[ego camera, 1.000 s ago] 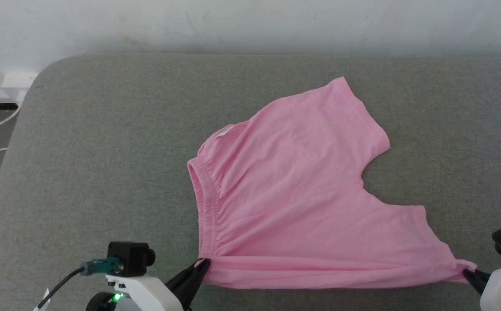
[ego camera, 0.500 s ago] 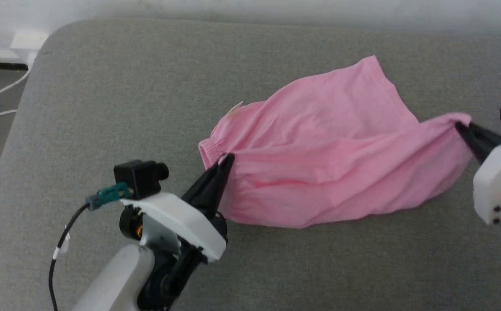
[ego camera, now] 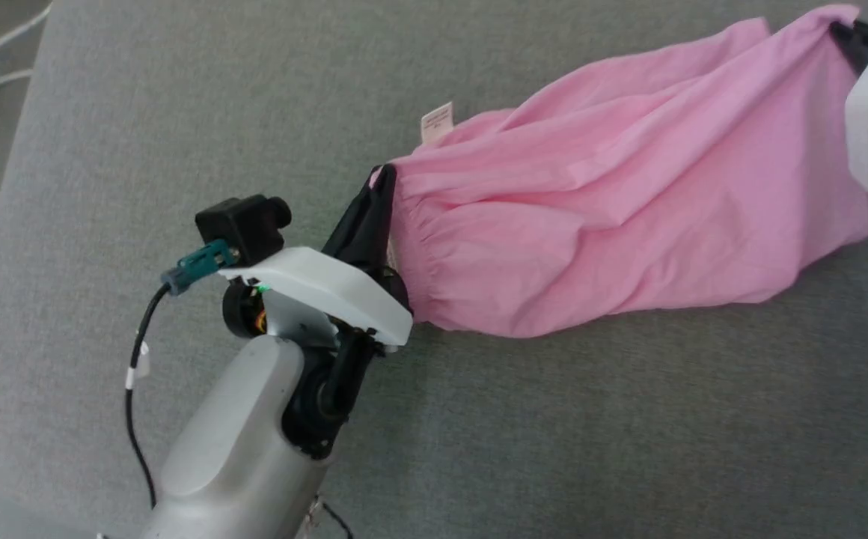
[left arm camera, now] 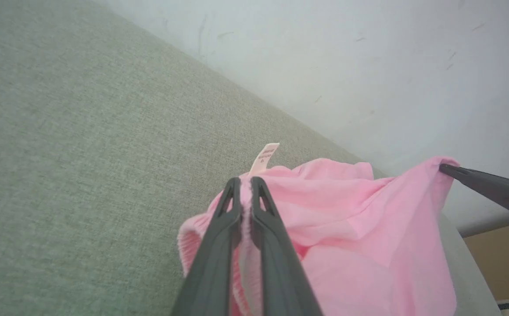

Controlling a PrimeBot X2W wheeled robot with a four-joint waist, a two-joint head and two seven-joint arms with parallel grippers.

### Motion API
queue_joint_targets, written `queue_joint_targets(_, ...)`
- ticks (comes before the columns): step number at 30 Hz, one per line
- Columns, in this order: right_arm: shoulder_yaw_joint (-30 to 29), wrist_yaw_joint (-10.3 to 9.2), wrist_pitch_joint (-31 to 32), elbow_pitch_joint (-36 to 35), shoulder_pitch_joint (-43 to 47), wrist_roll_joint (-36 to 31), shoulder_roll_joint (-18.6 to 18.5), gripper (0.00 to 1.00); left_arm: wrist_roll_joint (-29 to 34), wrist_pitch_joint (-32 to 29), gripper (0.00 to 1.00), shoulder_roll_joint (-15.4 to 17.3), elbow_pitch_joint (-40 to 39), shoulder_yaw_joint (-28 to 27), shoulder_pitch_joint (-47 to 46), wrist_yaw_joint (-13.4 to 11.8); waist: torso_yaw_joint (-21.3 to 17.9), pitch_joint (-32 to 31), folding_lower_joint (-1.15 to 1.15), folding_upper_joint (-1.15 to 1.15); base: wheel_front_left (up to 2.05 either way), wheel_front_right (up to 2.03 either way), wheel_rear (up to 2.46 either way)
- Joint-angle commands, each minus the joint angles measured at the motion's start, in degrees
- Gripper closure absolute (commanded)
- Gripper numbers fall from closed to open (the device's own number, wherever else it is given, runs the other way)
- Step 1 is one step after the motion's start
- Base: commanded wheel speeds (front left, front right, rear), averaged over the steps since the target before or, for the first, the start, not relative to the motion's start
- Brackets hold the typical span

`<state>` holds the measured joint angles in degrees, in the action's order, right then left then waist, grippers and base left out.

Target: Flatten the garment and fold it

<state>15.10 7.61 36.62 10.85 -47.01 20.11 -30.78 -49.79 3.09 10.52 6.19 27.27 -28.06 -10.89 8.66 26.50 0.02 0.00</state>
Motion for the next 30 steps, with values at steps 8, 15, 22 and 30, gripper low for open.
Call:
queue_joint_targets(8, 2.3, -0.12, -0.3, 12.5, -8.1, -1.0, -1.0, 1.0, 0.8, 3.1, 1.0, -3.2, 4.8, 0.7, -2.8, 1.1, 7.2, 7.3, -0.02, 0.0, 0.0, 0.0, 0.0)
queue_joint_targets(15, 2.3, -0.12, 2.0, 17.0, -8.9, 1.9, -0.3, 0.0, 0.5, 3.6, 0.0, -3.2, 5.3, 2.2, -1.9, 3.7, 6.9, 4.9, -0.02, 0.0, 0.0, 0.0, 0.0)
queue_joint_targets(22, 0.0, -0.12, -6.8, 12.9, -1.4, 4.8, 0.0, 0.0, 3.2, 8.1, 0.0, -0.6, 1.6, 3.3, 3.4, 5.0, 5.1, -3.2, -0.02, 0.0, 0.0, 0.0, 0.0)
queue_joint_targets(30, -11.8, -0.12, -21.0, 1.4, 16.9, 1.9, 6.5, 0.0, 5.8, 8.4, 0.0, 2.8, -1.4, 6.1, 10.9, 4.0, 2.3, -11.4, -0.02, 0.0, 0.0, 0.0, 0.0)
